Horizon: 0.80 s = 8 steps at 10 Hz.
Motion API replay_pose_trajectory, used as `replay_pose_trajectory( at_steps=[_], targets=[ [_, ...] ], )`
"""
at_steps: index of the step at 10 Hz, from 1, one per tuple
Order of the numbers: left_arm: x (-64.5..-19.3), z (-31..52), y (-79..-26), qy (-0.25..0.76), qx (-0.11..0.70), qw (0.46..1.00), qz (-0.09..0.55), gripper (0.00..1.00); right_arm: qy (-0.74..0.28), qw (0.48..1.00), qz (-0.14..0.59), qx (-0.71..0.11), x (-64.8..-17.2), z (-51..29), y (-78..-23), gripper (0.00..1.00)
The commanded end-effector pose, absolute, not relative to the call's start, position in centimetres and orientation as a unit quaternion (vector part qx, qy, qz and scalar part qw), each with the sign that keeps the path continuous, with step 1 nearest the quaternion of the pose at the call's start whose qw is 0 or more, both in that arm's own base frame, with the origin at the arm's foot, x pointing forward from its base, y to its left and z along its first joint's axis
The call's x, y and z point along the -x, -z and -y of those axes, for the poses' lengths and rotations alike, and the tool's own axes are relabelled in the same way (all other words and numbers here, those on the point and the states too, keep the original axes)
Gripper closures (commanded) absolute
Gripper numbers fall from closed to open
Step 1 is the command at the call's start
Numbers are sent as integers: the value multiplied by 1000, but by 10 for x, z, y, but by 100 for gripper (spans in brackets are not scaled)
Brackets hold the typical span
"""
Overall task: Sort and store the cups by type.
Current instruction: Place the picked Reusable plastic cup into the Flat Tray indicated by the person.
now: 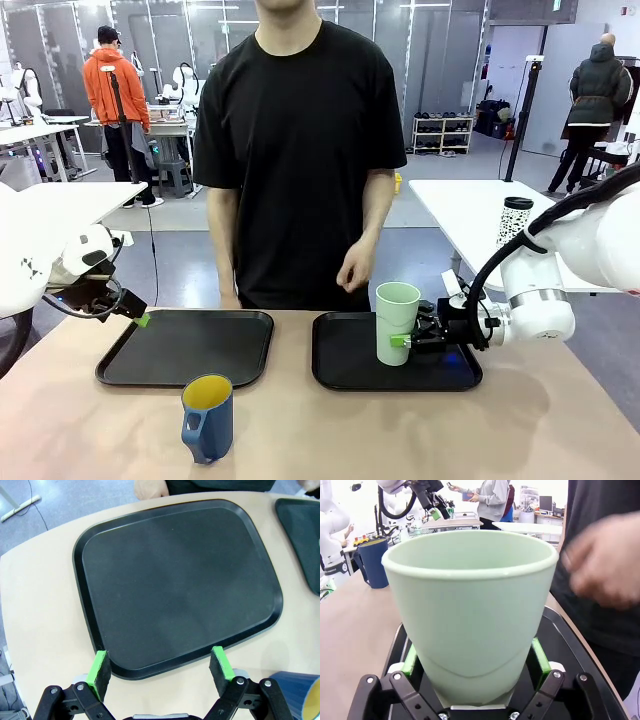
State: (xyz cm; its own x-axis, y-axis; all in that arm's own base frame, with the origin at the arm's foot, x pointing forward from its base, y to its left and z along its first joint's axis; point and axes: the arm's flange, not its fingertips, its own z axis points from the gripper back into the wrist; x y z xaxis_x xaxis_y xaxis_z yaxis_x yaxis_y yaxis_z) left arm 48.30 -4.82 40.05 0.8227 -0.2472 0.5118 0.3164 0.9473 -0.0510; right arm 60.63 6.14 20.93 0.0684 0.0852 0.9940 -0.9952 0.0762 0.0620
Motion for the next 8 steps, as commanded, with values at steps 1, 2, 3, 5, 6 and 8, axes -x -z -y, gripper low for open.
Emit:
replay_pose_trajectory(
  at_steps=[1, 2, 3, 5, 6, 8],
  targets=[
    [-484, 48, -402, 149, 67, 952, 259, 0, -477, 564, 486, -467, -607, -59, -212, 0],
    [-484, 48, -402, 149, 67, 952, 259, 0, -478, 571, 481, -463, -605, -53, -214, 0],
    [-484, 48, -402, 149, 67, 952, 259, 0, -479, 573, 479, -461, -602, -47, -216, 0],
    [-484, 48, -402, 149, 67, 952, 259, 0, -472, 587, 470, -461, -595, -32, -218, 0],
    [-484, 48, -402, 149, 67, 952, 259, 0, -467, 590, 475, -457, -591, -24, -218, 0],
    [-484, 48, -402, 149, 67, 952, 259, 0, -461, 603, 462, -458, -584, -12, -216, 0]
  ],
)
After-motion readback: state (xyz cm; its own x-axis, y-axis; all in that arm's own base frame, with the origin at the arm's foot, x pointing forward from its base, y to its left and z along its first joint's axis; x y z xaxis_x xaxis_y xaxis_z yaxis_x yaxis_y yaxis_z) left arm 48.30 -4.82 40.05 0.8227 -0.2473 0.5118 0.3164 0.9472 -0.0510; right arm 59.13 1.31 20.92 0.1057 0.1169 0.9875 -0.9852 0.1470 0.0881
